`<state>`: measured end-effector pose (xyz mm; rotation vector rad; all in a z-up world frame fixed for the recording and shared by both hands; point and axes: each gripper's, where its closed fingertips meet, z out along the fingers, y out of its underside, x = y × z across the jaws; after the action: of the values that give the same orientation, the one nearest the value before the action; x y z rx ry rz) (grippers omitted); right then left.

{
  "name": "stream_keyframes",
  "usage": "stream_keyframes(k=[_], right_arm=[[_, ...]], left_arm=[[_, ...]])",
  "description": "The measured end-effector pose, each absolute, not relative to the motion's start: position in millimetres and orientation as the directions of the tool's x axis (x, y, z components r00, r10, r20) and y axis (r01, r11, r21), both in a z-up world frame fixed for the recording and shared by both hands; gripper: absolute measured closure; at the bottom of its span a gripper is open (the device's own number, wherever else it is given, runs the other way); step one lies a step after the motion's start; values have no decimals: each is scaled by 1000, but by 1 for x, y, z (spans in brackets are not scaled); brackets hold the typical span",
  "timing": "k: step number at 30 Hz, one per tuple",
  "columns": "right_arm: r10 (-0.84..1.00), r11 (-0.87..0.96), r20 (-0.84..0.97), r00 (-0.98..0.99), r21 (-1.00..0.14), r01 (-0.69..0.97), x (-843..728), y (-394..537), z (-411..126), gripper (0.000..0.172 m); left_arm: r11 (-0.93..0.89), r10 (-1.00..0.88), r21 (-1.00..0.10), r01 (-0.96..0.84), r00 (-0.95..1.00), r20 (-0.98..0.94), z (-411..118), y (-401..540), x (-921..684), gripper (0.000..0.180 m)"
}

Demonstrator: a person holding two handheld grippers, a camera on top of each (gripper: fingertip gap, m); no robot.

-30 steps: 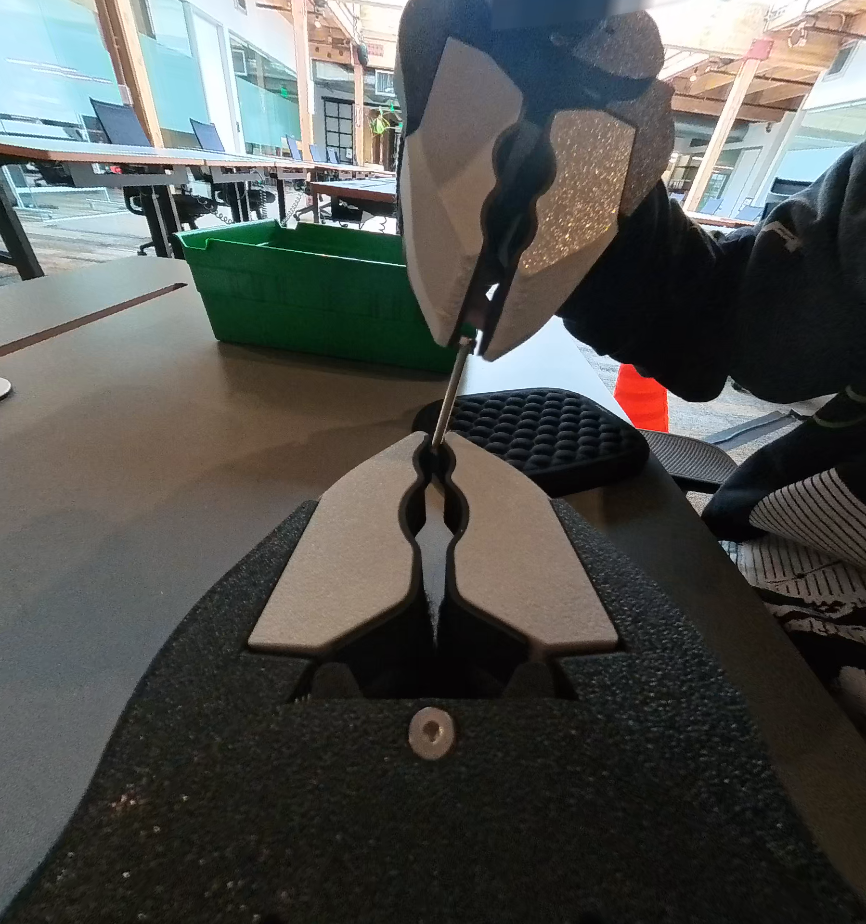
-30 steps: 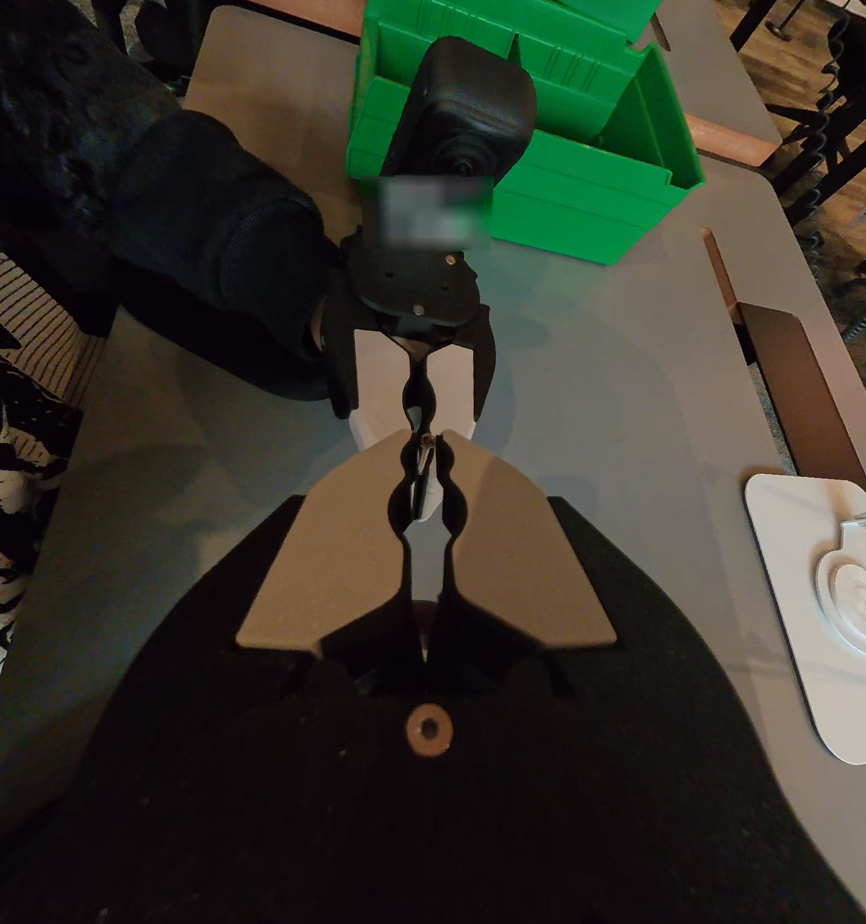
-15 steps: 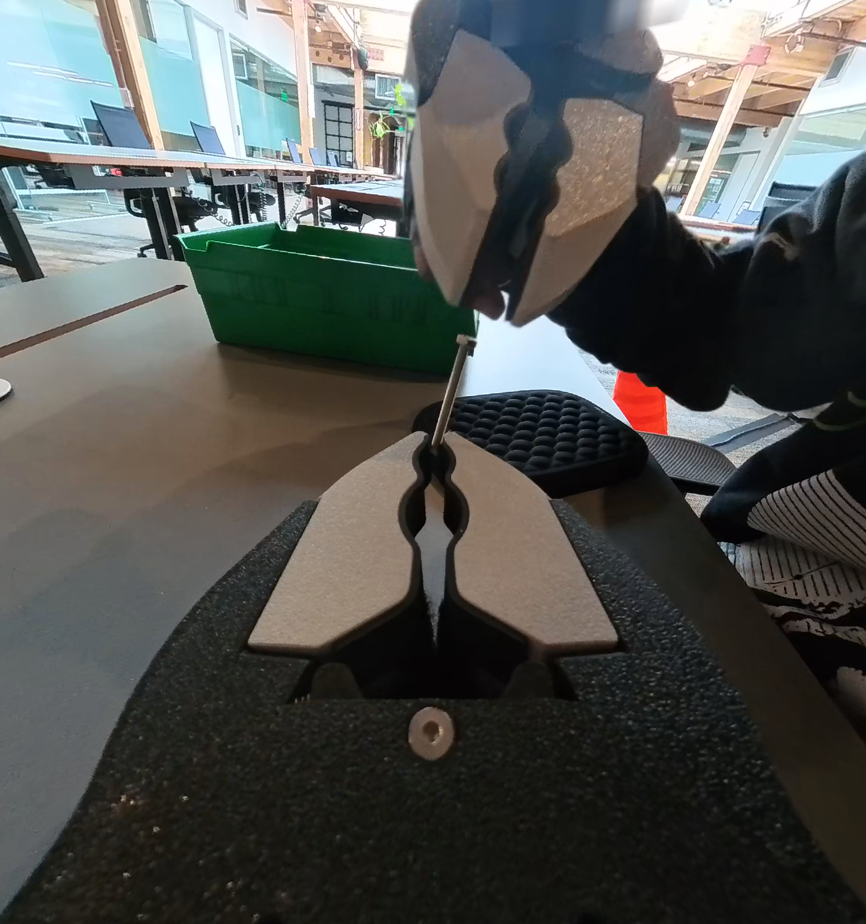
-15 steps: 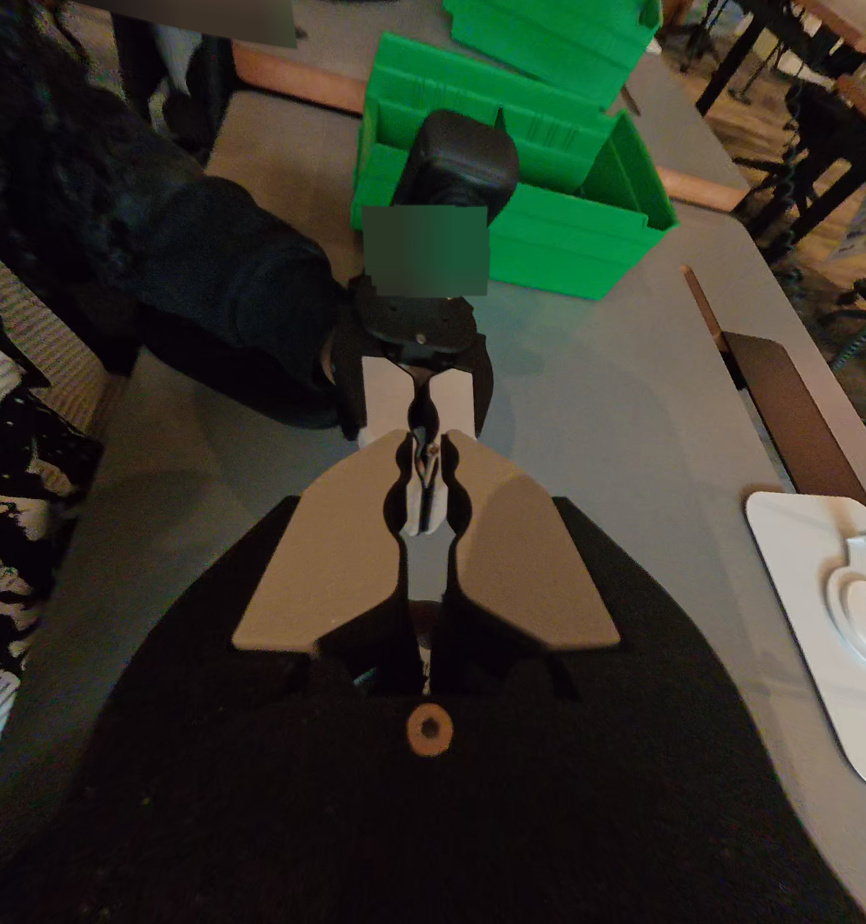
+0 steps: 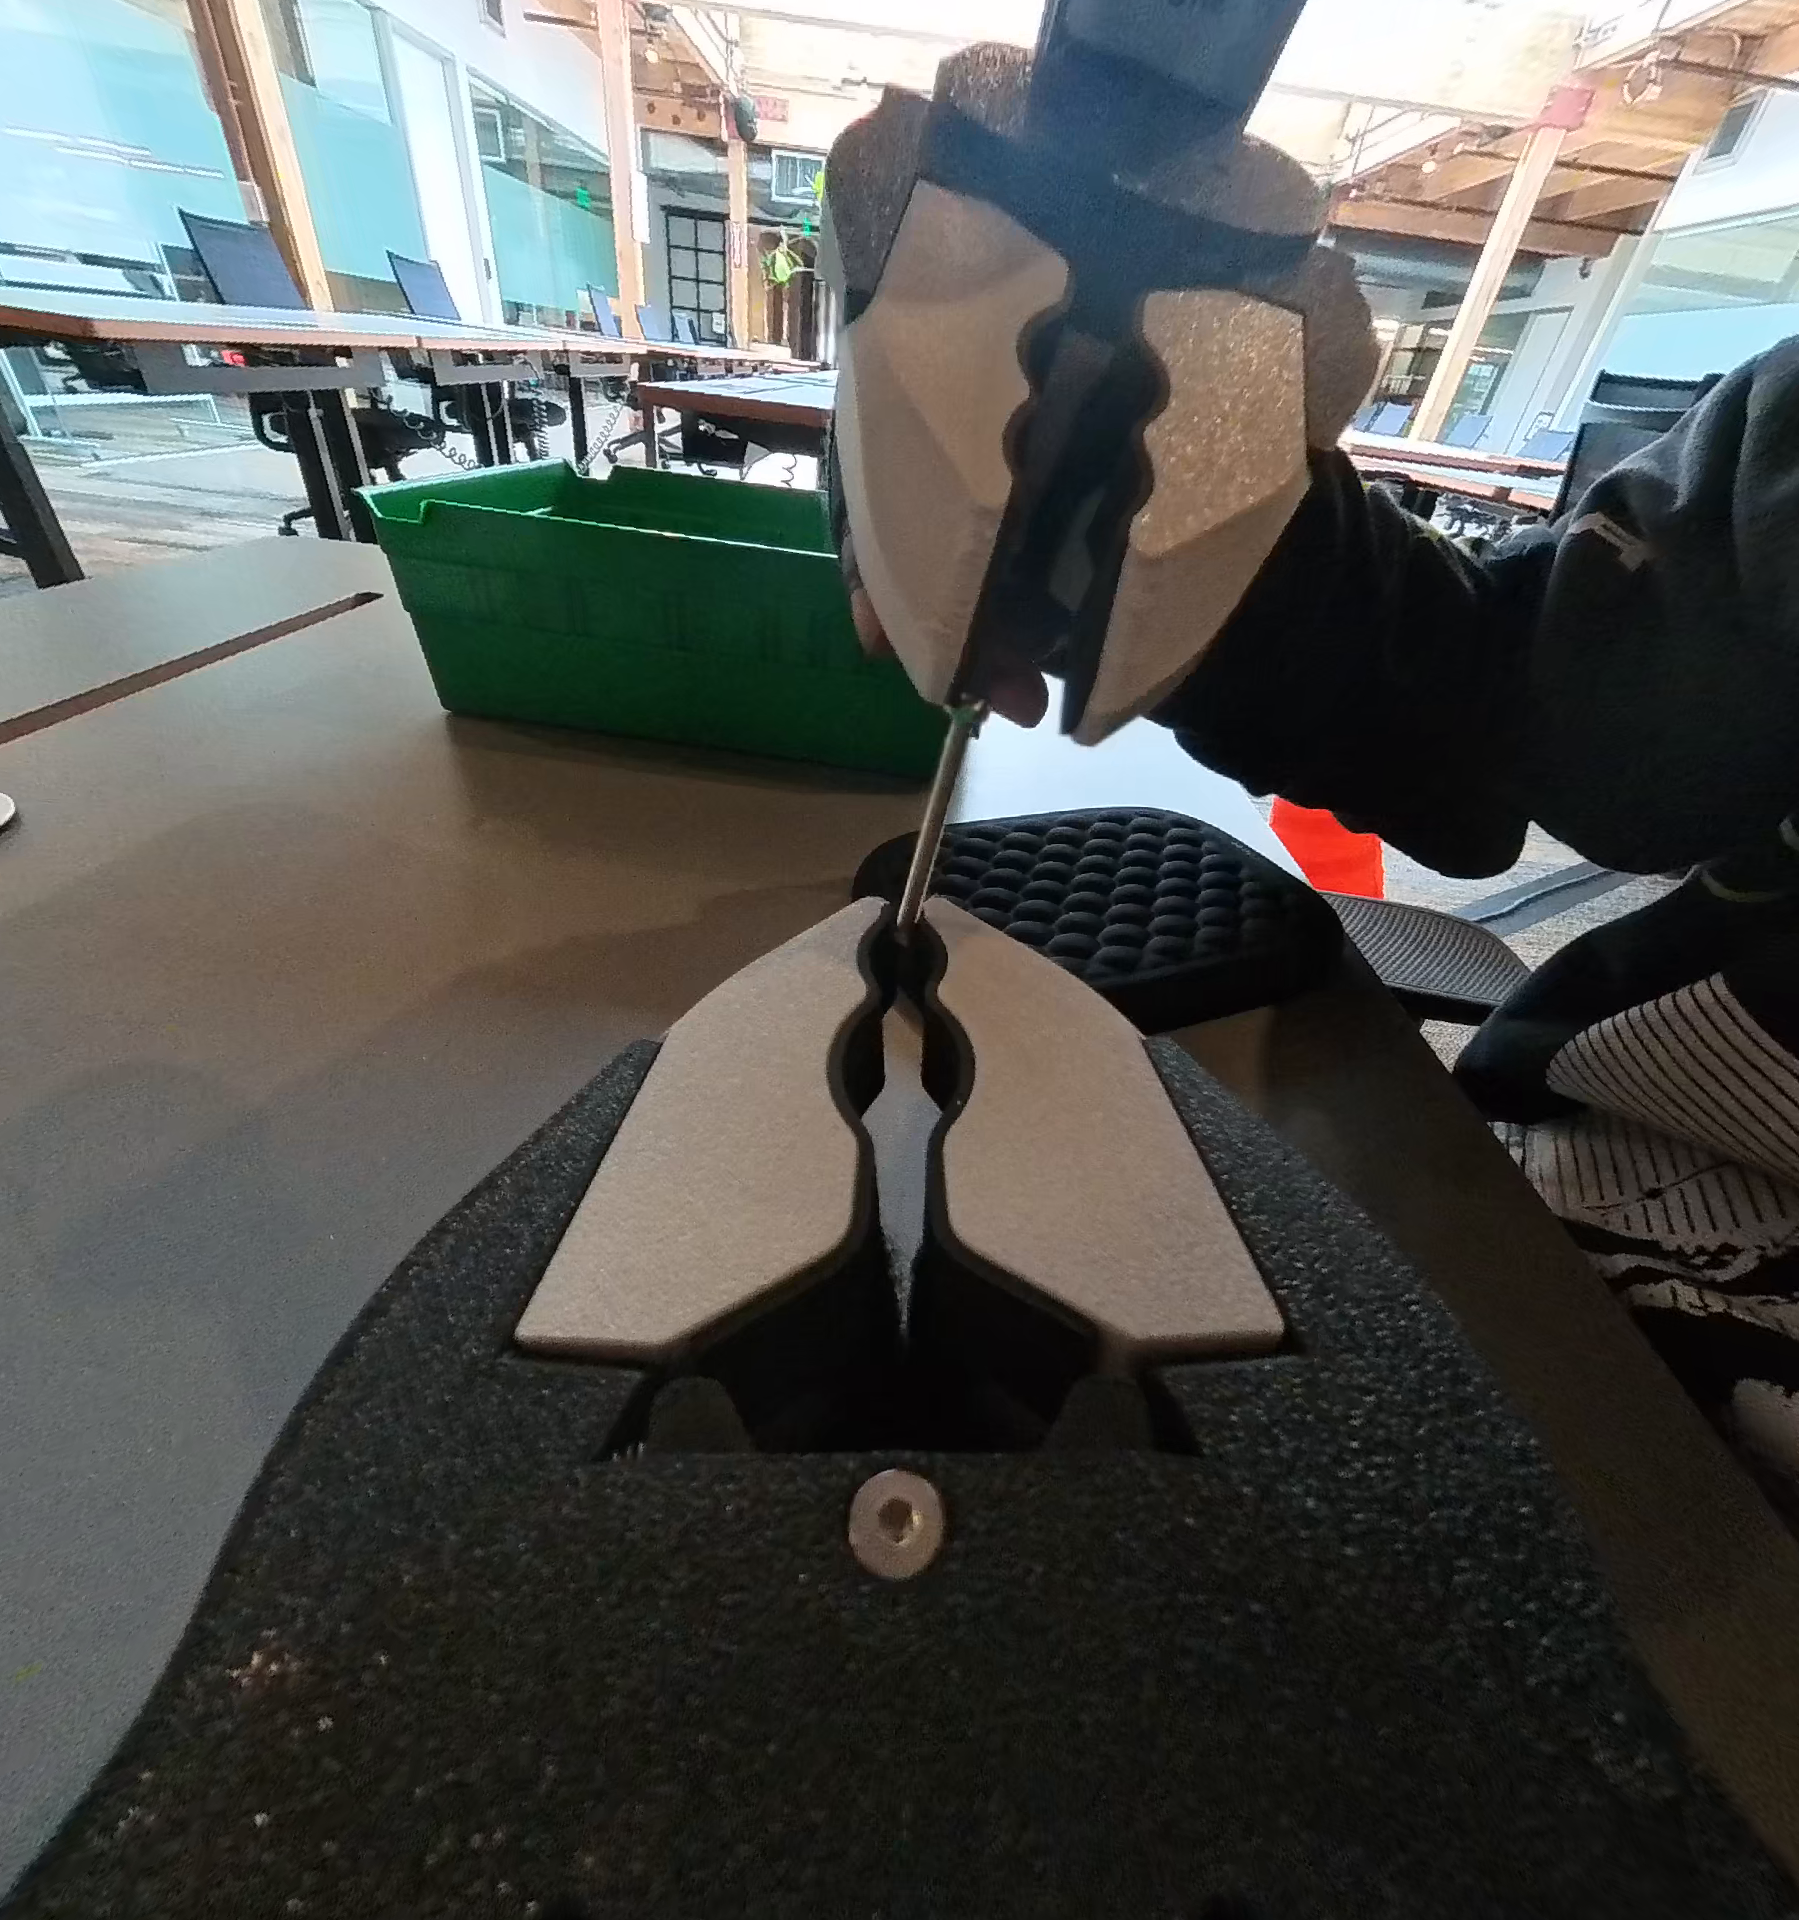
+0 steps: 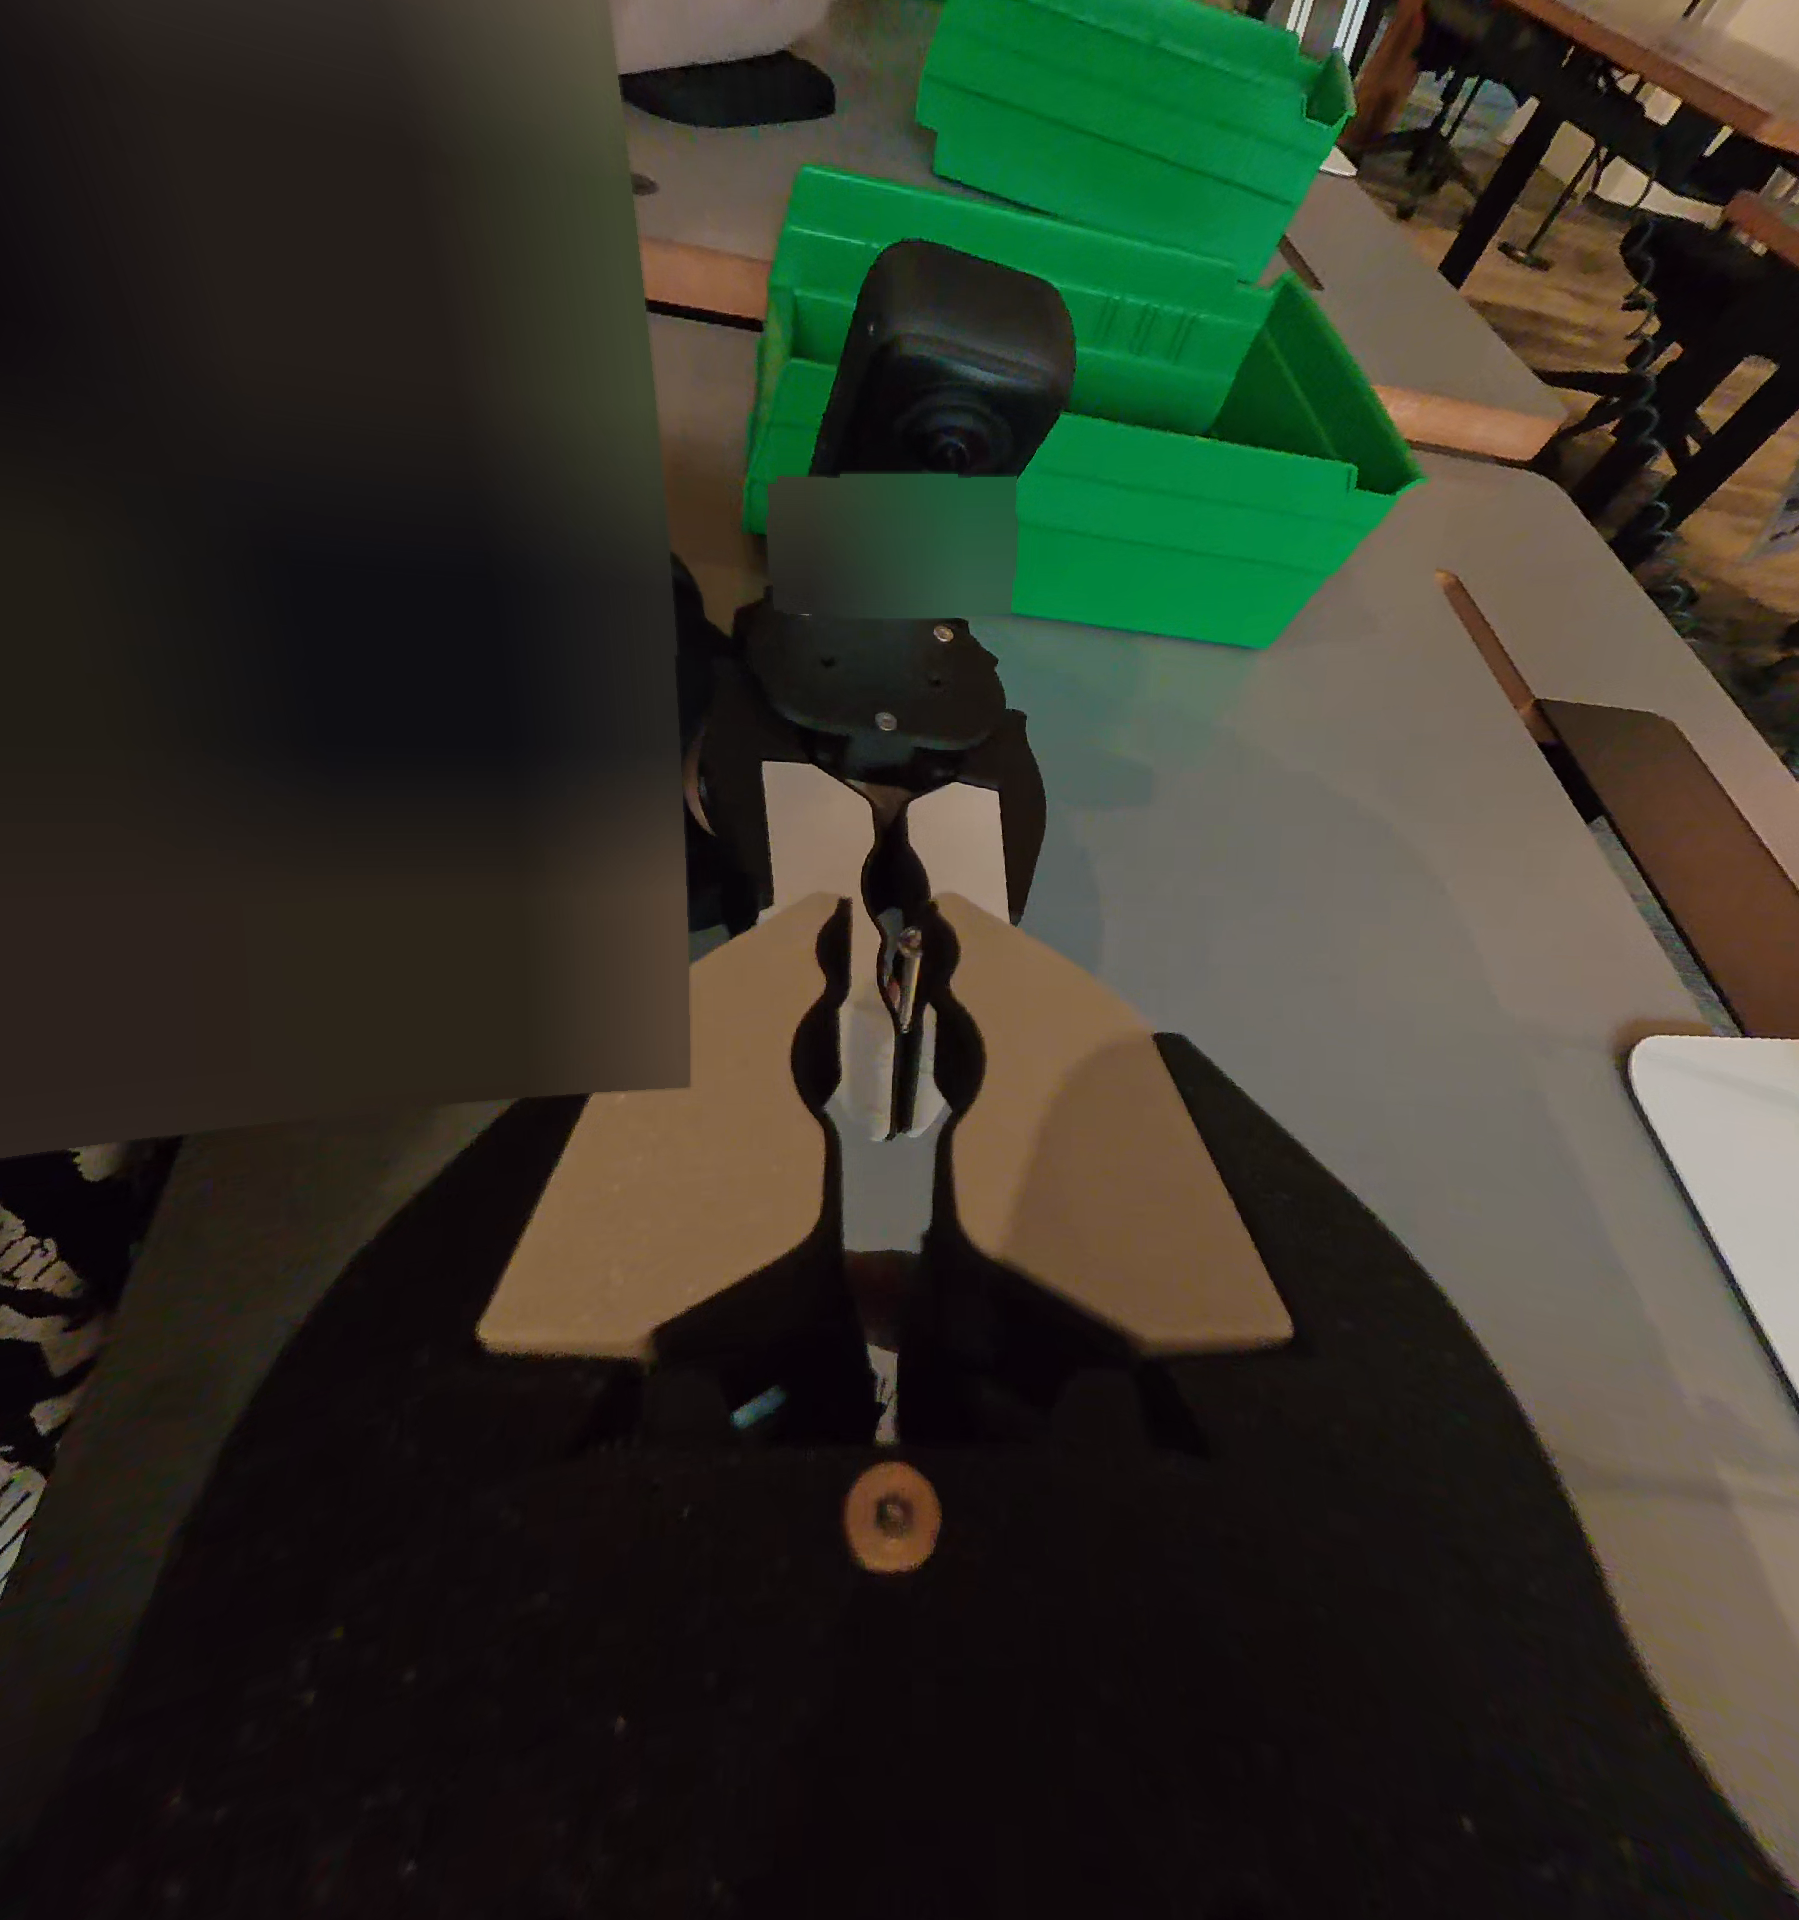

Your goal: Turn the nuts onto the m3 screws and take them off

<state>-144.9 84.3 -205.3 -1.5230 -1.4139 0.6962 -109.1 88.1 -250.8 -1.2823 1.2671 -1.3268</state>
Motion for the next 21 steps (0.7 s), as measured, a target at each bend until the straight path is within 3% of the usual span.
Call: stream_keyframes(k=[21], right_arm=[[933,144,286,220,-855,498,-142,91,-207,167]], left_arm=[[-104,-991,-993,-54,-84,108,-250,88,-109,180]])
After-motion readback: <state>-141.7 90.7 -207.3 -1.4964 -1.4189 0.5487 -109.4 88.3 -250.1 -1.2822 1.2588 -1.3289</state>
